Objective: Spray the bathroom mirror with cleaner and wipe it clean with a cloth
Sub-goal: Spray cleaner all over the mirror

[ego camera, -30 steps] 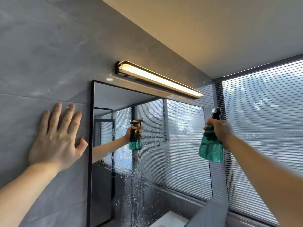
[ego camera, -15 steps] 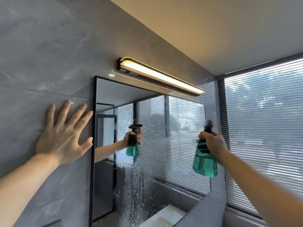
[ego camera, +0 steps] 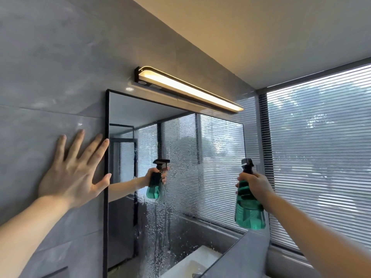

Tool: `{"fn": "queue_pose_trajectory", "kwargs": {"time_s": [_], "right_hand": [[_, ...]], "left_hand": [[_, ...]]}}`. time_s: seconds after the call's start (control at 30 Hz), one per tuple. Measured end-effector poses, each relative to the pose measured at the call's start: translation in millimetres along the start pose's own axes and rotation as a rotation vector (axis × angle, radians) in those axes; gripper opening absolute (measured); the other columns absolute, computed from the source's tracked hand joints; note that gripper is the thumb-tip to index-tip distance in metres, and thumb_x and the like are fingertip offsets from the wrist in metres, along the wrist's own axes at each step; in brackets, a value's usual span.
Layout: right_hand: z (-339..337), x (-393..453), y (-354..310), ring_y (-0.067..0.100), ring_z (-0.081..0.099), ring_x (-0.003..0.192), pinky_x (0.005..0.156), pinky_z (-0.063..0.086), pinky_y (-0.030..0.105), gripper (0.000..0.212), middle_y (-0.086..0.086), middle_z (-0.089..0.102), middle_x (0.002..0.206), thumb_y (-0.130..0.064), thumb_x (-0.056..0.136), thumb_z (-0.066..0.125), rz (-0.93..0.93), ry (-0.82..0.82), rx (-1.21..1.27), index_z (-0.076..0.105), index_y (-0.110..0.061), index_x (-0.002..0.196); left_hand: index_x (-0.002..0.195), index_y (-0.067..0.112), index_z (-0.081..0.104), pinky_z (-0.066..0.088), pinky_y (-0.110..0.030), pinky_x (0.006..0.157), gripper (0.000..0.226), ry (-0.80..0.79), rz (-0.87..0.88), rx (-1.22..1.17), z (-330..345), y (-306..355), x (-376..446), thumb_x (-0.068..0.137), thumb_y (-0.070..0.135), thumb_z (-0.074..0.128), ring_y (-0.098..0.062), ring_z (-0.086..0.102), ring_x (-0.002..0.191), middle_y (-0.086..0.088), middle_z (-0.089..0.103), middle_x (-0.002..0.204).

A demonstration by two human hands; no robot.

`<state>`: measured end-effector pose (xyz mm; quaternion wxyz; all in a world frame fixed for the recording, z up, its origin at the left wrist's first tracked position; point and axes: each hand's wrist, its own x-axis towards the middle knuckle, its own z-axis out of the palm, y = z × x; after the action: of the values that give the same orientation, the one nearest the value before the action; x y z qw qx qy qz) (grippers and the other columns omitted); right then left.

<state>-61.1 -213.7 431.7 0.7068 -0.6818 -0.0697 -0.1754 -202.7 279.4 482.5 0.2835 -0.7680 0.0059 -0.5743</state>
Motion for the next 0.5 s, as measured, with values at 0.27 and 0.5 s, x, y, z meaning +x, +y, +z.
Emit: {"fn": "queue_pose_trajectory", "kwargs": {"time_s": [0.27, 0.5], "right_hand": [[-9, -2, 28, 0.039, 0.071, 0.077, 0.078, 0.057, 0.049, 0.015, 0.022, 0.078, 0.085, -0.014, 0.091, 0.071, 0.047, -0.021, -0.052, 0.071, -0.002, 0.1], [-25, -2, 47, 0.038, 0.073, 0.076, 0.085, 0.061, 0.059, 0.026, 0.02, 0.08, 0.085, -0.022, 0.08, 0.077, 0.1, 0.039, -0.108, 0.074, -0.005, 0.1]], "left_hand": [[0.164, 0.007, 0.031, 0.009, -0.073, 0.125, 0.094, 0.016, 0.004, -0.005, 2, -1, 0, 0.088, 0.063, 0.038, -0.05, 0.019, 0.158, -0.016, 0.032, 0.17], [0.165, 0.008, 0.029, 0.01, -0.073, 0.125, 0.094, 0.043, -0.004, -0.004, 6, -1, -1, 0.089, 0.062, 0.038, -0.049, 0.019, 0.159, -0.015, 0.032, 0.17]]}}
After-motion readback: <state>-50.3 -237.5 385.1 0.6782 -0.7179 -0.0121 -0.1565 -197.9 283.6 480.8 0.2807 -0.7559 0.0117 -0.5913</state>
